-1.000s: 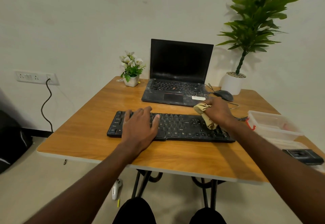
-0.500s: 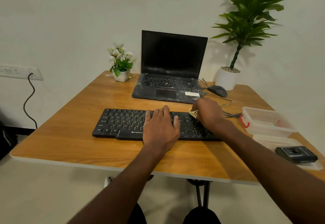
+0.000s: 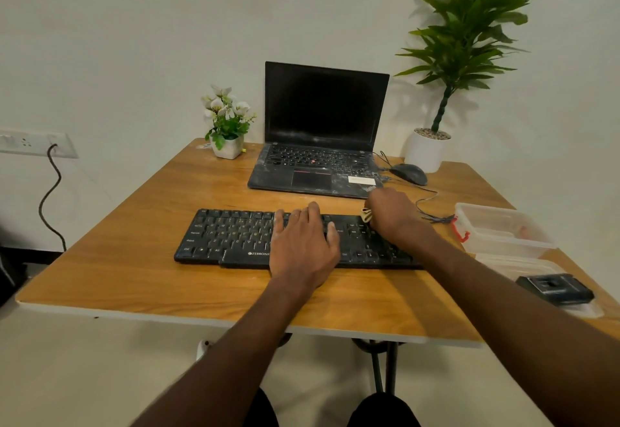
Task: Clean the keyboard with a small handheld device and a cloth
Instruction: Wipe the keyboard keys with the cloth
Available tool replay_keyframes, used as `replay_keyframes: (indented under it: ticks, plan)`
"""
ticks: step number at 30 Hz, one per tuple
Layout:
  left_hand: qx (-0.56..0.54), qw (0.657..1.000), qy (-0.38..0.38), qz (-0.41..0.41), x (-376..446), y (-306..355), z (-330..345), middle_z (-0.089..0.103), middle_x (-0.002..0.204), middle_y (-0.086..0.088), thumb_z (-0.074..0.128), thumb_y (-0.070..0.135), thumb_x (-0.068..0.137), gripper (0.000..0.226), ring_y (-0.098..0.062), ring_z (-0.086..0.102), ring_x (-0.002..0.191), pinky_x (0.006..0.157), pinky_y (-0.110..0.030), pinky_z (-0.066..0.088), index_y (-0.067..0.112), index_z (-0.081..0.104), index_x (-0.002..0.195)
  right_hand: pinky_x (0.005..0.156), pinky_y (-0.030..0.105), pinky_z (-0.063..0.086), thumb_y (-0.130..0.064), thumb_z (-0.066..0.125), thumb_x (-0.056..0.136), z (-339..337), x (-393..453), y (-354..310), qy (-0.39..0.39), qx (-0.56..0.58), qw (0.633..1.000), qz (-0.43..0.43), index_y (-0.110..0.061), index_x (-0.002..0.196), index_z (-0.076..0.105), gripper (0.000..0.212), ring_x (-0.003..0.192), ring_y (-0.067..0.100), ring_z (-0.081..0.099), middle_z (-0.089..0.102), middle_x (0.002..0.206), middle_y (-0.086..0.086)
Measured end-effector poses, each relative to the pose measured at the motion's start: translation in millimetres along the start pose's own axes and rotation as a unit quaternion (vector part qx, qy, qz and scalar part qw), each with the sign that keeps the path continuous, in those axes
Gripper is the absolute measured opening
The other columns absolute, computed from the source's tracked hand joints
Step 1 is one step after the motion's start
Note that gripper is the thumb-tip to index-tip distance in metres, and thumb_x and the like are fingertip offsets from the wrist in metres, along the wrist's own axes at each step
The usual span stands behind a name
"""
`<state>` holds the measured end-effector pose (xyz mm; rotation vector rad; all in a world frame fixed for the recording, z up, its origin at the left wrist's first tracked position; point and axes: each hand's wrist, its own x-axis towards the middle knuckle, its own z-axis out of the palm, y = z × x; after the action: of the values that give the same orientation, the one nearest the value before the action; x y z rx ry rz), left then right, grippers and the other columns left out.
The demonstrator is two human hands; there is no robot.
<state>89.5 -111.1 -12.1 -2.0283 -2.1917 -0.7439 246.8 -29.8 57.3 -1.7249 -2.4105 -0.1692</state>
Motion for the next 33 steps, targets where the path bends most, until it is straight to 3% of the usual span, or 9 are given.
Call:
replay_keyframes:
  ticks: [8, 15, 22, 28, 33]
  plan:
    - [-0.004, 1.000, -0.003, 0.003, -3.1, -0.6, -4.2, 0.064, 0.141, -0.007, 0.026, 0.049, 0.111, 0.055, -0.021, 0.054, 0.139, 0.133, -0.050, 0.013, 0.014, 0.042, 0.150, 0.087, 0.036, 0.054, -0.005, 0.076, 0.084, 10.0, -13.0, -9.9, 0.028, 0.039, 0.996, -0.073, -0.019, 0.121, 0.076, 0.041, 0.109, 0.024, 0.065, 0.071, 0.117, 0.003]
    - [-0.012, 1.000, -0.004, 0.002, -4.1, -0.2, -5.6, 0.064, 0.140, -0.007, 0.027, 0.048, 0.111, 0.055, -0.021, 0.054, 0.139, 0.133, -0.049, 0.012, 0.014, 0.041, 0.152, 0.086, 0.038, 0.053, -0.007, 0.072, 0.089, 2.1, -8.5, 13.3, 0.013, 0.038, 0.999, 0.022, -0.017, 0.122, 0.073, 0.035, 0.109, 0.029, 0.065, 0.072, 0.117, 0.011]
    - [-0.012, 1.000, 0.000, 0.000, -3.4, -0.2, -3.8, 0.065, 0.138, -0.005, 0.027, 0.047, 0.111, 0.052, -0.020, 0.055, 0.137, 0.133, -0.049, 0.013, 0.015, 0.043, 0.150, 0.093, 0.036, 0.054, -0.006, 0.076, 0.086, 7.2, -21.0, 7.2, 0.034, 0.066, 0.996, -0.042, -0.020, 0.119, 0.075, 0.037, 0.114, 0.022, 0.064, 0.072, 0.122, 0.002]
    - [-0.015, 1.000, 0.001, 0.001, -2.9, -0.5, -3.2, 0.065, 0.137, -0.005, 0.026, 0.046, 0.112, 0.051, -0.021, 0.055, 0.137, 0.133, -0.048, 0.014, 0.016, 0.043, 0.148, 0.089, 0.040, 0.058, -0.008, 0.077, 0.086, -1.8, -18.8, 16.0, 0.011, 0.035, 0.999, 0.010, -0.023, 0.120, 0.075, 0.037, 0.109, 0.026, 0.066, 0.070, 0.122, 0.008]
    - [-0.011, 1.000, 0.001, 0.003, -2.1, -1.8, -1.5, 0.065, 0.138, -0.006, 0.026, 0.047, 0.111, 0.052, -0.021, 0.054, 0.137, 0.133, -0.048, 0.016, 0.015, 0.043, 0.149, 0.091, 0.039, 0.057, -0.005, 0.074, 0.087, 1.5, -22.8, 13.8, 0.019, 0.084, 0.996, -0.018, -0.022, 0.118, 0.076, 0.036, 0.109, 0.023, 0.066, 0.073, 0.120, 0.004]
